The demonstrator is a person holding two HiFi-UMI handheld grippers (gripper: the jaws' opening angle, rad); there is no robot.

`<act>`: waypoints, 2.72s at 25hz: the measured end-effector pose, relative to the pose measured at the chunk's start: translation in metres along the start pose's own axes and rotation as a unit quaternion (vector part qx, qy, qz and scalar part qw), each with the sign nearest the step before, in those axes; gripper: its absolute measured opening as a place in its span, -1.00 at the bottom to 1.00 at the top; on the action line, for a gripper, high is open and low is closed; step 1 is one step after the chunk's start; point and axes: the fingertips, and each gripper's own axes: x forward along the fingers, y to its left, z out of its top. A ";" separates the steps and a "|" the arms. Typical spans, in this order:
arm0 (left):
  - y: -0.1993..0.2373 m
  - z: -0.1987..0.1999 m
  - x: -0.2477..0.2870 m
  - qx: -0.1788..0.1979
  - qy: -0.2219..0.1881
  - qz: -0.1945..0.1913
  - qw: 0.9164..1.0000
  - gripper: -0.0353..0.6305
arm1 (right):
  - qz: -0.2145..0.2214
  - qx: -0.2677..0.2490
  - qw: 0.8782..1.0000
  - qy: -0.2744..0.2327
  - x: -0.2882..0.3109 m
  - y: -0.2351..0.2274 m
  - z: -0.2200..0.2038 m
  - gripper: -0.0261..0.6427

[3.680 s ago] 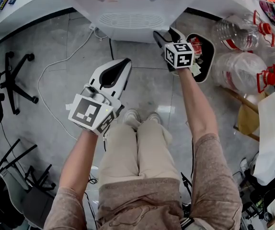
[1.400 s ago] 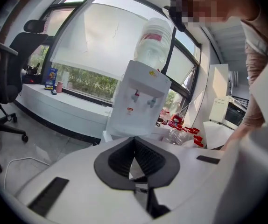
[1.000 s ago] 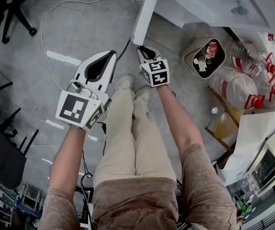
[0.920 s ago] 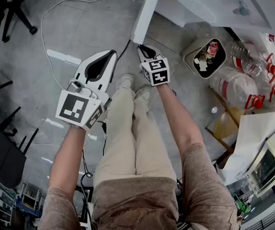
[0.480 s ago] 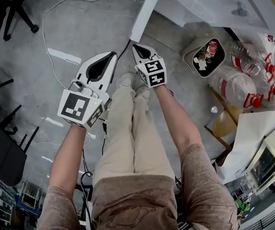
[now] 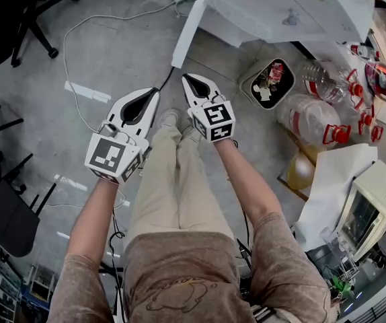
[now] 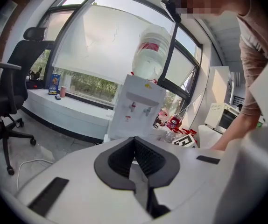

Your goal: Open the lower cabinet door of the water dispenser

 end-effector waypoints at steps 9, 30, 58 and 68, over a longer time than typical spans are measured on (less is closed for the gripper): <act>-0.047 0.067 -0.028 -0.011 -0.028 -0.004 1.000 -0.84 | -0.011 0.004 0.998 -0.068 -0.114 0.019 0.106 -0.90; -0.206 0.227 -0.071 0.077 -0.061 -0.105 0.990 -0.84 | -0.080 -0.010 0.969 -0.235 -0.351 0.042 0.281 -0.90; -0.276 0.263 -0.070 0.137 -0.114 -0.196 0.964 -0.84 | -0.198 -0.021 0.931 -0.305 -0.467 0.061 0.279 -0.90; -0.256 0.233 -0.053 0.134 -0.109 -0.176 0.969 -0.84 | -0.210 -0.005 0.937 -0.280 -0.444 0.042 0.249 -0.90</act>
